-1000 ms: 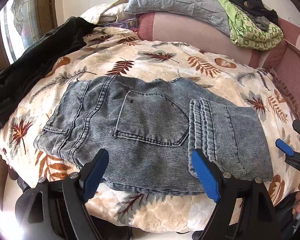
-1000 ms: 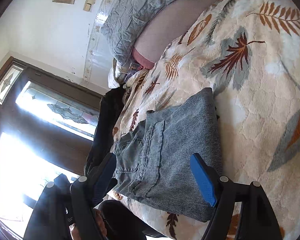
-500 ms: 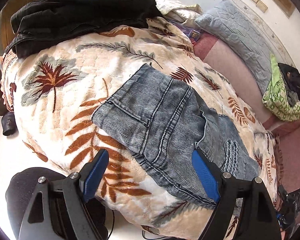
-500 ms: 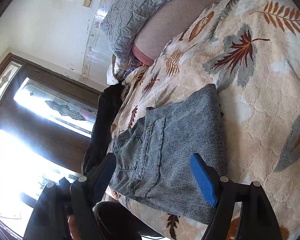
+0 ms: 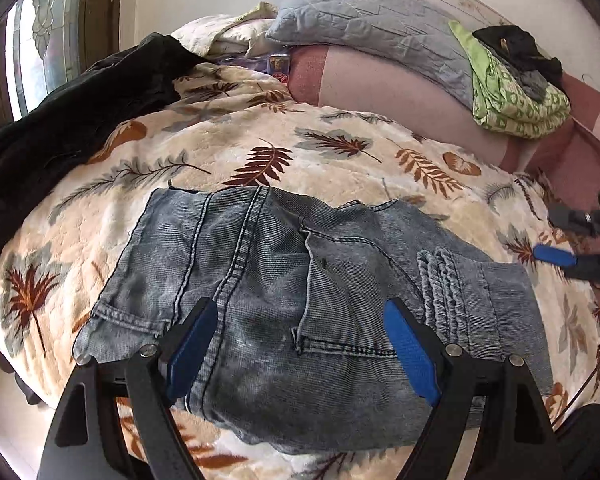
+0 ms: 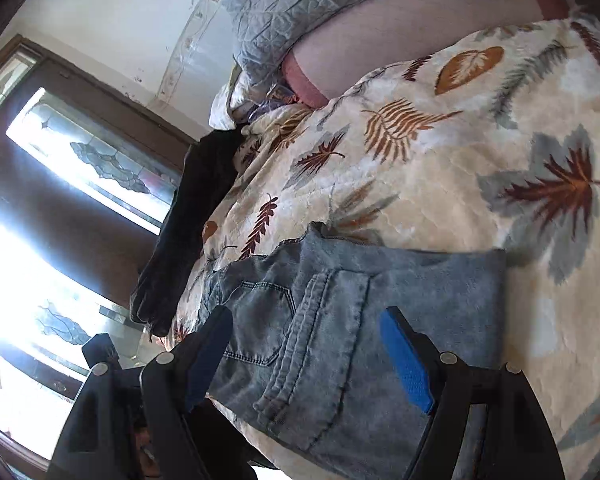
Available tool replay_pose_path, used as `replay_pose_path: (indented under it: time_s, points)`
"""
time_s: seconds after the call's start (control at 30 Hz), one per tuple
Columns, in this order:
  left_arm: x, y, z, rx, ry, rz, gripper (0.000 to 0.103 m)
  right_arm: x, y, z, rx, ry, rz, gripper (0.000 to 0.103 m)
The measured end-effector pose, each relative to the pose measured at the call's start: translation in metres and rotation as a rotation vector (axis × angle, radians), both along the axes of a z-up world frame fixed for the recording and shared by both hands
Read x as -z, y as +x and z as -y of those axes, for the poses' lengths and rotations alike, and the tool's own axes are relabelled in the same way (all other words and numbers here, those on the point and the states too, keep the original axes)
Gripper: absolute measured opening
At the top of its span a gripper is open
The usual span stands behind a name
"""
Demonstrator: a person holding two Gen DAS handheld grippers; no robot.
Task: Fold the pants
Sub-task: 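Move both grippers to the waistband of the grey jeans, then grasp the waistband with the left gripper while the right gripper grasps beside it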
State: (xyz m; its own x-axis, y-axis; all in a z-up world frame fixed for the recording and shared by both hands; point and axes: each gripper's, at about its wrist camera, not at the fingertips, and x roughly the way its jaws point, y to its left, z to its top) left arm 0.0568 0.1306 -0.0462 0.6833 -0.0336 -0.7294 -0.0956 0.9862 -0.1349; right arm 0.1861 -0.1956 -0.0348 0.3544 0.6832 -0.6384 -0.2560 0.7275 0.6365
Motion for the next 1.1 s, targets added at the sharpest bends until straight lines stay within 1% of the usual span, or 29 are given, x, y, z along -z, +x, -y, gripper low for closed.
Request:
replay_pose_path:
  time_s: [0.07,0.13,0.2,0.27,0.3,0.33,0.4,0.43,0.47,0.53,0.57,0.6,0.67,0.7,0.73,0.77,0.8,0.87,0.9,0.93,0.97,1.03,1.07,1.1]
  points:
    - [0.007,0.006,-0.007,-0.007,-0.001,-0.002,0.085,0.003,0.034,-0.030,-0.056,-0.077,-0.041,0.079]
    - [0.017,0.009,-0.016,-0.021,-0.028,-0.016,0.085,0.011,0.061,-0.063,-0.098,-0.201,-0.064,0.079]
    - [0.026,0.012,-0.027,-0.046,-0.068,-0.040,0.085,0.022,0.083,-0.096,-0.159,-0.299,-0.072,0.079]
    - [0.022,0.013,-0.034,-0.045,-0.118,-0.045,0.085,0.033,0.098,-0.119,-0.178,-0.346,-0.072,0.079]
    - [0.015,0.013,-0.039,-0.035,-0.148,-0.031,0.085,0.040,0.104,-0.128,-0.192,-0.365,-0.083,0.079]
    - [0.007,0.014,-0.045,-0.017,-0.167,-0.009,0.085,0.046,0.111,-0.136,-0.189,-0.382,-0.093,0.079]
    - [-0.008,0.024,-0.064,0.006,-0.155,0.002,0.085,0.056,0.117,-0.145,-0.199,-0.380,-0.116,0.079]
    - [-0.014,0.032,-0.080,-0.008,-0.162,0.003,0.085,0.058,0.117,-0.150,-0.207,-0.382,-0.116,0.079]
    - [-0.016,0.041,-0.099,-0.045,-0.186,-0.001,0.085,0.060,0.117,-0.152,-0.210,-0.383,-0.112,0.079]
    - [-0.010,0.061,-0.146,-0.140,-0.280,-0.061,0.085,0.064,0.115,-0.153,-0.214,-0.378,-0.114,0.079]
    - [-0.003,0.071,-0.166,-0.161,-0.344,-0.089,0.085,0.065,0.114,-0.154,-0.211,-0.374,-0.115,0.079]
    - [0.005,0.083,-0.181,-0.163,-0.404,-0.122,0.085,0.067,0.114,-0.153,-0.208,-0.374,-0.120,0.079]
    - [0.019,0.098,-0.196,-0.165,-0.460,-0.184,0.084,0.071,0.113,-0.154,-0.212,-0.377,-0.126,0.079]
    - [0.025,0.105,-0.200,-0.149,-0.500,-0.199,0.084,0.073,0.113,-0.153,-0.210,-0.376,-0.122,0.079]
    - [0.031,0.109,-0.202,-0.149,-0.529,-0.219,0.081,0.074,0.112,-0.153,-0.208,-0.372,-0.120,0.079]
    - [0.035,0.112,-0.201,-0.157,-0.532,-0.242,0.076,0.074,0.112,-0.153,-0.206,-0.369,-0.119,0.079]
    - [0.035,0.114,-0.197,-0.142,-0.518,-0.250,0.065,0.074,0.112,-0.153,-0.205,-0.366,-0.117,0.079]
    - [0.037,0.123,-0.186,-0.087,-0.488,-0.272,0.064,0.075,0.113,-0.152,-0.203,-0.360,-0.116,0.079]
    - [0.042,0.128,-0.183,-0.079,-0.496,-0.308,0.064,0.075,0.113,-0.153,-0.204,-0.360,-0.114,0.079]
    - [0.046,0.130,-0.182,-0.091,-0.505,-0.324,0.062,0.075,0.113,-0.153,-0.204,-0.360,-0.112,0.079]
    - [0.046,0.131,-0.183,-0.103,-0.503,-0.317,0.058,0.076,0.112,-0.153,-0.203,-0.359,-0.111,0.079]
    - [0.041,0.131,-0.182,-0.101,-0.479,-0.306,0.007,0.076,0.111,-0.152,-0.200,-0.355,-0.105,0.079]
    - [0.037,0.130,-0.181,-0.101,-0.471,-0.289,0.007,0.076,0.111,-0.152,-0.200,-0.354,-0.102,0.079]
    - [0.032,0.126,-0.177,-0.096,-0.446,-0.270,0.007,0.077,0.111,-0.152,-0.200,-0.353,-0.100,0.079]
